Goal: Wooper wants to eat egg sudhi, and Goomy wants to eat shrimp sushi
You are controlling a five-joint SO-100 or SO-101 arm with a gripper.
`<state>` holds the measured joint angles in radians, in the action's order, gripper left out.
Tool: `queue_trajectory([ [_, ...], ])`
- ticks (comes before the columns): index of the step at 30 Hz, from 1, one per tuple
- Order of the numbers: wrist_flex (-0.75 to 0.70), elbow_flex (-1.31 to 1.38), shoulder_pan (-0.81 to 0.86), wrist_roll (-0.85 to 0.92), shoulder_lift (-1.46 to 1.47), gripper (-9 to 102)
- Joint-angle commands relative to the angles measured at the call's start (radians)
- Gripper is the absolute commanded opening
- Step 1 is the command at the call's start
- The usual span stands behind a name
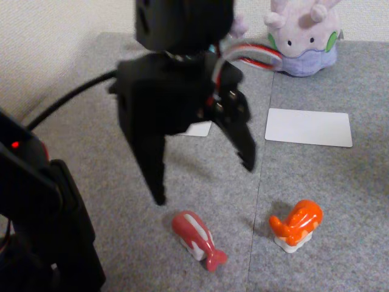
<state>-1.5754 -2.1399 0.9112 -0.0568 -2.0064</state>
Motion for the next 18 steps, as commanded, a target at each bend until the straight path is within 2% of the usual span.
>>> queue_trajectory([
  [1,0.044,0.017,0.064,-0.064,-0.002,42],
  [13,0.202,0.015,0.078,-0.612,0.012,42],
  [18,0.319,0.014,0.094,-0.851,0.012,42],
])
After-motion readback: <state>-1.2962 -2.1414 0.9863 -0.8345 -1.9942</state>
